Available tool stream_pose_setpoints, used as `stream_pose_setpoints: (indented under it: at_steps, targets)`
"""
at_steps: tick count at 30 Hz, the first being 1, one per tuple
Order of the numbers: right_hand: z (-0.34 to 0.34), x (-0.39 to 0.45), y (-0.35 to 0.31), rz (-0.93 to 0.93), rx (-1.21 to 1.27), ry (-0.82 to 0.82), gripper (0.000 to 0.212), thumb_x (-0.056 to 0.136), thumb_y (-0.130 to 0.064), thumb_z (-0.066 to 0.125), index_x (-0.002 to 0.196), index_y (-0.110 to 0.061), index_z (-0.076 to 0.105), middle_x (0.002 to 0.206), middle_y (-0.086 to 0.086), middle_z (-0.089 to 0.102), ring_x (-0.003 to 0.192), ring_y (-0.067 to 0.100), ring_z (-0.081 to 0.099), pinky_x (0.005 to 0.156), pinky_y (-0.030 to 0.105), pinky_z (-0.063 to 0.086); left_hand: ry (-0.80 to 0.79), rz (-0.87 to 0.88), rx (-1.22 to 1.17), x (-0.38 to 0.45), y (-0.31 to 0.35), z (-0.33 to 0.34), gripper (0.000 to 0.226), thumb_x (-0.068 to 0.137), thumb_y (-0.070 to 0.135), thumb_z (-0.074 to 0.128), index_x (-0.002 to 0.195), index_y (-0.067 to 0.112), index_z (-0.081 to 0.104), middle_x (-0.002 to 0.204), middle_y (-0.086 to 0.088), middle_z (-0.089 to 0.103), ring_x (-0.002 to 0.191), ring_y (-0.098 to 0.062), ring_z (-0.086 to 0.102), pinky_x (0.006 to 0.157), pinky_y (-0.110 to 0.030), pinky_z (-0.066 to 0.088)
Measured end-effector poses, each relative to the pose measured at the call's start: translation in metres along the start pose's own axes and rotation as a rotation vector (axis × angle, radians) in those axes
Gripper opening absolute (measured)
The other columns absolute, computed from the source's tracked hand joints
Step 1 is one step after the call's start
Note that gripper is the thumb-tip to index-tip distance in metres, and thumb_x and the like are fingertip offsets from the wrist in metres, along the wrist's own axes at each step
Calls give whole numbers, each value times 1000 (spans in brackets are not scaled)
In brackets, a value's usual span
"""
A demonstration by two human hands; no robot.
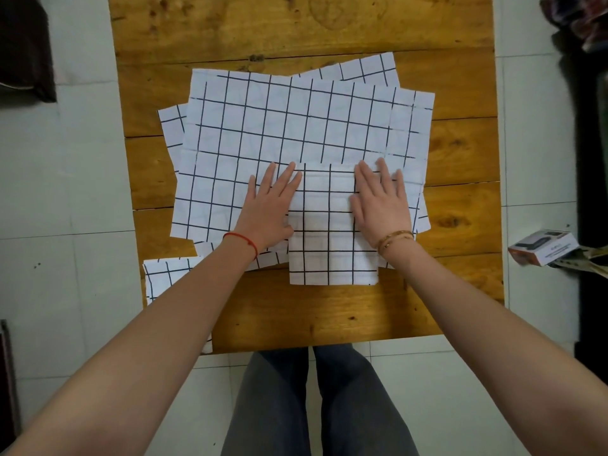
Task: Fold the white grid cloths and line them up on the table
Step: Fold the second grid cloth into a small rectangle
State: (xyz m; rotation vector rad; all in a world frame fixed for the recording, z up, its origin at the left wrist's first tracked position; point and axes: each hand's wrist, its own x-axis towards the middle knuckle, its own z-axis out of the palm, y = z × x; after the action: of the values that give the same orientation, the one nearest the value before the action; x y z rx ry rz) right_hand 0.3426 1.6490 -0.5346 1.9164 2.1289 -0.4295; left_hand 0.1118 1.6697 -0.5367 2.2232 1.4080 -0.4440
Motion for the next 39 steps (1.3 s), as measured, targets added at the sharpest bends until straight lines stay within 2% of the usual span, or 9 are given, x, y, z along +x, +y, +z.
stream_pose_setpoints:
  at_steps: [6, 9, 12, 15, 21, 26, 32, 36, 39]
  targets:
    - [-9, -3, 12, 103, 19, 66, 57, 99, -37, 21, 148, -8, 27, 155, 7, 26, 147, 28, 7, 119, 51, 2, 15, -5, 57, -2, 7, -1, 96, 82, 25, 61, 155, 16, -1, 163, -2, -9, 149, -28, -11, 120, -53, 3]
    - [-17, 2, -3, -28, 61, 86, 54, 100, -31, 28, 149, -8, 25, 156, 7, 25, 147, 28, 8, 119, 49, 5, 77, 13, 113, -8, 12, 3, 87, 86, 22, 58, 155, 11, 6, 163, -6, 0, 150, -29, -3, 120, -53, 8]
    - [-17, 8, -23, -256, 38, 1, 54, 98, -25, 32, 149, -11, 24, 157, 5, 23, 147, 27, 11, 120, 47, 9, 128, 28, 155, -16, 13, 10, 77, 90, 19, 54, 154, 8, 13, 162, -9, 9, 149, -29, 6, 119, -52, 14]
    - [-11, 11, -36, -288, -19, -90, 55, 99, -25, 32, 151, -12, 18, 159, 2, 16, 147, 26, 7, 119, 48, 8, 149, 39, 176, -26, 13, 16, 69, 94, 19, 50, 153, 7, 16, 161, -10, 13, 149, -29, 10, 119, -51, 16]
    - [-9, 5, -44, -216, -28, -139, 60, 100, -27, 29, 153, -13, 5, 161, 0, 1, 147, 27, -1, 119, 48, 3, 102, 93, 188, -60, 10, 32, 65, 100, 24, 42, 154, 9, 10, 163, -9, 5, 150, -28, 3, 120, -50, 13]
    - [-11, 5, -49, -180, -21, -177, 60, 100, -25, 29, 153, -14, 2, 161, -1, -3, 147, 27, -3, 119, 49, 2, 24, 161, 158, -97, 13, 50, 70, 98, 19, 41, 154, 12, -1, 163, -8, -5, 149, -26, -6, 121, -49, 6]
    - [-9, 5, -52, -162, -2, -189, 64, 98, -21, 33, 153, -14, 2, 161, -1, -4, 147, 28, -3, 119, 49, 2, -34, 196, 150, -134, 21, 66, 70, 100, 25, 40, 152, 14, -5, 158, -5, -17, 148, -26, -14, 121, -47, 0]
    - [-10, 5, -51, -173, 0, -184, 62, 98, -21, 32, 153, -14, 2, 161, -2, -4, 147, 27, -3, 119, 48, 2, -47, 212, 135, -145, 24, 72, 70, 98, 27, 45, 153, 14, 4, 162, -7, -2, 149, -26, -7, 121, -48, 1]
    - [-10, 7, -46, -192, 71, -154, 59, 98, -20, 33, 152, -13, 9, 161, 0, 4, 147, 28, 2, 119, 47, 5, 5, 233, 102, -143, 24, 69, 61, 96, 26, 49, 151, 14, 26, 160, -8, 19, 149, -29, 11, 120, -51, 16]
